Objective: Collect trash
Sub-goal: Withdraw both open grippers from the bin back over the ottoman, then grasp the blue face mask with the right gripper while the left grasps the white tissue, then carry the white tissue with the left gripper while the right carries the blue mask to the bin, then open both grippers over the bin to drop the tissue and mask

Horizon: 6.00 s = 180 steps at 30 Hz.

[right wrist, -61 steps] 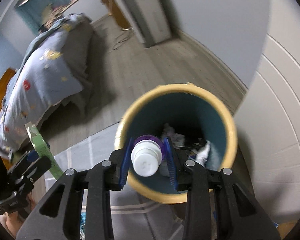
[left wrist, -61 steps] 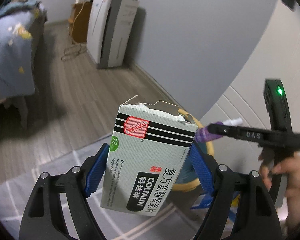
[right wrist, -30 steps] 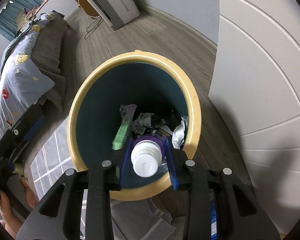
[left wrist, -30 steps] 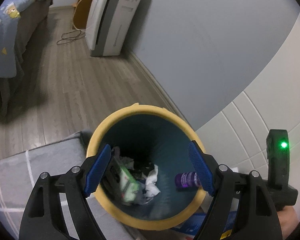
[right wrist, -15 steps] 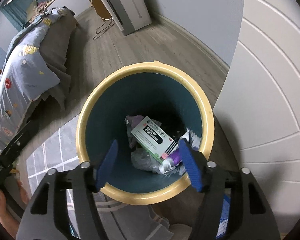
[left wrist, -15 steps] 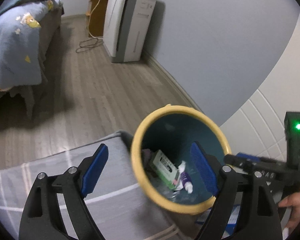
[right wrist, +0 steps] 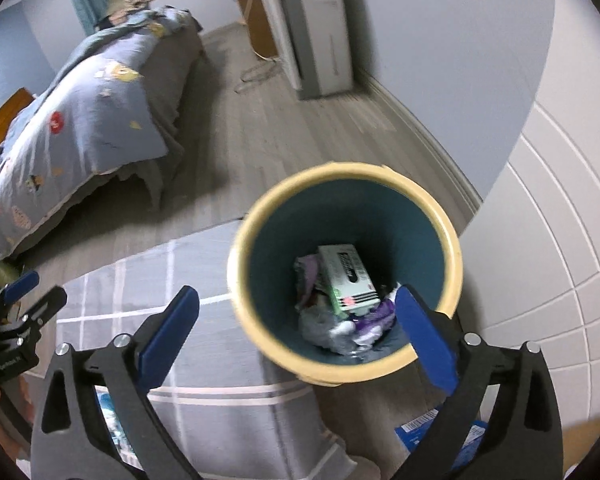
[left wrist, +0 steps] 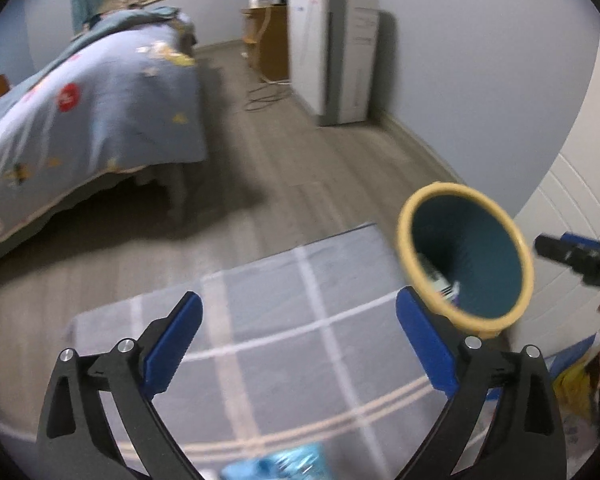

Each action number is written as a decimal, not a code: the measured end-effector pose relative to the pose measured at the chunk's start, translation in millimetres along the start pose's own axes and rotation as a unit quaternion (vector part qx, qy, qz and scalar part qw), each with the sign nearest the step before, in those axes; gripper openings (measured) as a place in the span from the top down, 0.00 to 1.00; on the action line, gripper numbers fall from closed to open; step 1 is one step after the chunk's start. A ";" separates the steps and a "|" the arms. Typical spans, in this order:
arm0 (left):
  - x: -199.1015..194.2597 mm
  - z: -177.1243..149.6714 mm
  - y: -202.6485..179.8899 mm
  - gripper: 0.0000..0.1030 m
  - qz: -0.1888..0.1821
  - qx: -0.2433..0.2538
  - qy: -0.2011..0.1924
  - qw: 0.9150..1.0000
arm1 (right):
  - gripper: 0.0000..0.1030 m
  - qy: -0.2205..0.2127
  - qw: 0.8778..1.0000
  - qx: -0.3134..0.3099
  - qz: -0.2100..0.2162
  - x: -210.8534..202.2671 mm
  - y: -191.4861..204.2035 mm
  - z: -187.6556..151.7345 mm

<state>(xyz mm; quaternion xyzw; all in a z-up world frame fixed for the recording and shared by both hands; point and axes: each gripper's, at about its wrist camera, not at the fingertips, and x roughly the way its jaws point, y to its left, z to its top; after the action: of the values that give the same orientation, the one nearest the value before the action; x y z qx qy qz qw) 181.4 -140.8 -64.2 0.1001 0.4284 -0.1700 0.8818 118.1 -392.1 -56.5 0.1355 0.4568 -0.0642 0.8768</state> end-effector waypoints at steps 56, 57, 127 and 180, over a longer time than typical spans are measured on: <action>-52.3 -133.0 192.2 0.06 0.026 -0.135 0.068 0.988 | 0.98 0.228 0.958 -0.109 0.137 69.2 235.5 -138.3; -50.1 -133.0 188.7 0.06 0.024 -0.130 0.071 0.989 | 0.98 0.221 0.959 -0.115 0.138 63.7 235.9 -132.7; 90.0 -90.2 62.8 0.86 -0.071 -0.008 0.114 0.991 | 0.95 0.186 0.978 -0.016 0.096 114.5 129.4 -48.8; 85.0 24.3 -142.0 0.73 -0.155 0.105 0.047 0.981 | 0.95 0.044 0.985 0.162 0.038 40.8 -83.8 18.9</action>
<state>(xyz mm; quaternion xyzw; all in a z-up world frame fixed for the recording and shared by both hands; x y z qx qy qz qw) 193.0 -297.7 -120.8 0.1323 0.4591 -0.3442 0.8083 136.6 -477.2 -94.6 0.2954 0.4729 -0.0980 0.8243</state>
